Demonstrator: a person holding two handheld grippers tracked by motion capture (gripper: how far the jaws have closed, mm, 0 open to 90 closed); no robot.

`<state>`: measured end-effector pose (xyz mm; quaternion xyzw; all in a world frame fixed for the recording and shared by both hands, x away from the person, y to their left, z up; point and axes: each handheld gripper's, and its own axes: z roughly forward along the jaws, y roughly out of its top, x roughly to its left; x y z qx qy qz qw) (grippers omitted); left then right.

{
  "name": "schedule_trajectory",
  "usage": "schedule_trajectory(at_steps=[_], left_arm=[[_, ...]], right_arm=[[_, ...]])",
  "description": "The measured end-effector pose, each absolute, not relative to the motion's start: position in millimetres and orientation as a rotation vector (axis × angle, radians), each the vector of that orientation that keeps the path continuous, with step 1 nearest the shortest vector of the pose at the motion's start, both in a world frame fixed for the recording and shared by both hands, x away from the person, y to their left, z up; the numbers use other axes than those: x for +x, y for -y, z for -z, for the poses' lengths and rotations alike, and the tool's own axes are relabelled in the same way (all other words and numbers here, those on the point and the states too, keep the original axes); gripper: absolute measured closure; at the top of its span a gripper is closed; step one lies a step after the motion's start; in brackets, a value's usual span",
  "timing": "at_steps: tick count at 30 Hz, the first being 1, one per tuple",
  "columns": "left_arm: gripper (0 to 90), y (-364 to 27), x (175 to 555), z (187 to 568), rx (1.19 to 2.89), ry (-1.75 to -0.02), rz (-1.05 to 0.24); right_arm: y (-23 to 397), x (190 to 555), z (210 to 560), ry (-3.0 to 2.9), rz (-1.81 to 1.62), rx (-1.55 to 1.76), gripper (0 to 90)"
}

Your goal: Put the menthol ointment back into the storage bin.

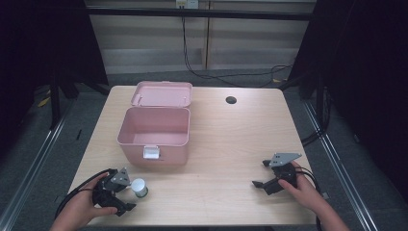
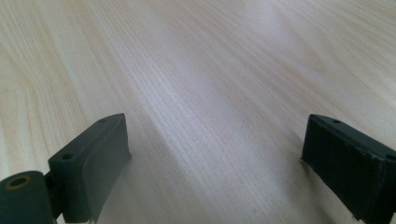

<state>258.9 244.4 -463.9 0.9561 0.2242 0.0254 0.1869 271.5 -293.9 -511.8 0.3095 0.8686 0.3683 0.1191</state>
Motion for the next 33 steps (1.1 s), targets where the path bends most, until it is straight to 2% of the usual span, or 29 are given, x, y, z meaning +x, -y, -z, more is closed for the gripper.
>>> schedule_trajectory(at_steps=[17, 33], left_arm=[[30.8, -211.4, 276.3, 423.0, 2.868, -0.643, 0.04], [38.1, -184.6, 295.1, 434.7, 2.921, -0.665, 0.112]], right_arm=[[293.9, 271.5, 511.8, -2.54, -1.077, 0.905, 6.8], [293.9, 271.5, 511.8, -2.54, -1.077, 0.905, 6.8]])
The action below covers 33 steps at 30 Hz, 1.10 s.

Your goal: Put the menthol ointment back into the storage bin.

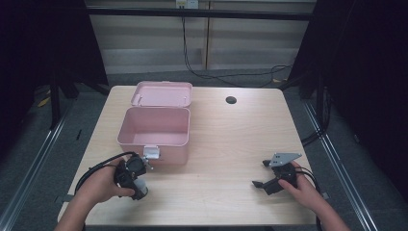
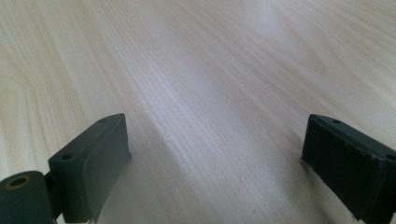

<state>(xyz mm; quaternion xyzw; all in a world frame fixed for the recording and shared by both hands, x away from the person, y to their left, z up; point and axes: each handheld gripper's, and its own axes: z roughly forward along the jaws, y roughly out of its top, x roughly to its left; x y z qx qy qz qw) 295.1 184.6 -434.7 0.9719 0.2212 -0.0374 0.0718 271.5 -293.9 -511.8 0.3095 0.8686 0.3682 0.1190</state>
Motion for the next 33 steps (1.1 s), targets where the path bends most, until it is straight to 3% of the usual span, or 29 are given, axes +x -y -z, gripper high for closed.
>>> schedule_trajectory(at_steps=[10, 20, 33], left_arm=[[49.8, -177.7, 300.6, 431.6, 2.977, -0.68, 0.112], [50.5, -176.0, 298.5, 422.2, 3.0, -0.77, 0.196], [50.5, -187.1, 302.8, 373.4, 2.966, -0.953, 0.27]], right_arm=[[293.9, 271.5, 511.8, -2.54, -1.077, 0.904, 6.8], [293.9, 271.5, 511.8, -2.54, -1.077, 0.905, 6.8], [293.9, 271.5, 511.8, -2.54, -1.077, 0.905, 6.8]])
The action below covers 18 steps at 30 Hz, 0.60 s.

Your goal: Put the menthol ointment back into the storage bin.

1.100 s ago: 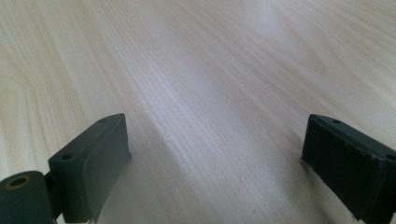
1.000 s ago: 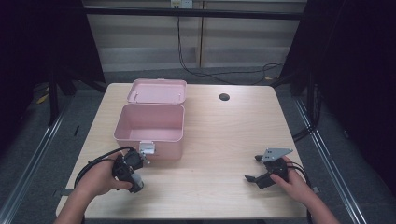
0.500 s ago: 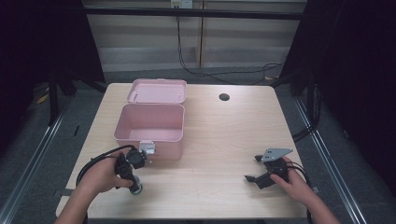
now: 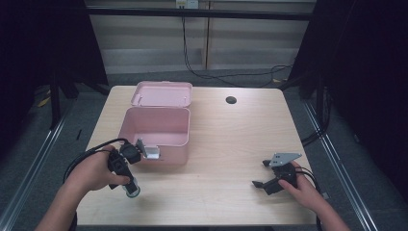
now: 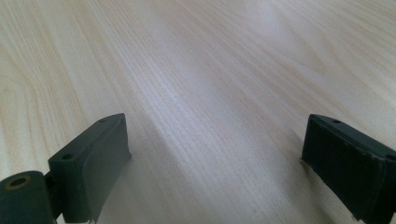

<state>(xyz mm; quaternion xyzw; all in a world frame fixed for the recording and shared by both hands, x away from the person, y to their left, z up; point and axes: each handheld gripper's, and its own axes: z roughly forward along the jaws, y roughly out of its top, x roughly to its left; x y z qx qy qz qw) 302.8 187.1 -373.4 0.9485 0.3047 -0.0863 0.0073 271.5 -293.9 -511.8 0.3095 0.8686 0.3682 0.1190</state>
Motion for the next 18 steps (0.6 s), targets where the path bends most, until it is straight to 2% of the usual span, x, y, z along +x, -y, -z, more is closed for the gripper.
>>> schedule_trajectory(at_steps=[18], left_arm=[[50.6, -188.4, 328.6, 304.9, 2.9, -1.056, 0.284]], right_arm=[[293.8, 271.7, 511.8, -2.537, -1.079, 0.904, 6.8]])
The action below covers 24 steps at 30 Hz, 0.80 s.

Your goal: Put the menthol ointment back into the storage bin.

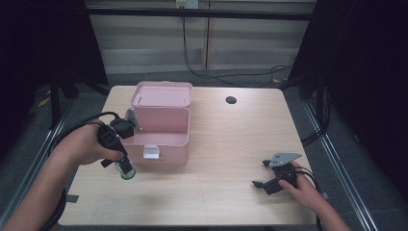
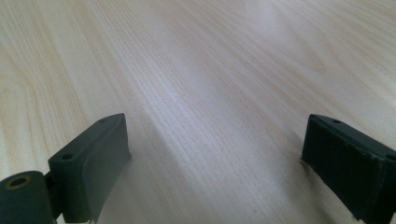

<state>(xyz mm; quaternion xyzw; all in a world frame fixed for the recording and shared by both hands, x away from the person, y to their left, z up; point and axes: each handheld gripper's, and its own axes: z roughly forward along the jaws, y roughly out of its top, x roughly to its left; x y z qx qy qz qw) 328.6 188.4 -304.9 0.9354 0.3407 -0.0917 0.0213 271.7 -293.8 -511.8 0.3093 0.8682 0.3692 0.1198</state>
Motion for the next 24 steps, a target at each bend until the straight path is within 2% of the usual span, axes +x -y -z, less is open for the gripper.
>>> schedule_trajectory(at_steps=[24], left_arm=[[50.6, -164.3, 378.4, 269.7, 2.804, -1.184, 0.237]], right_arm=[[293.9, 271.7, 511.7, -2.539, -1.077, 0.904, 6.8]])
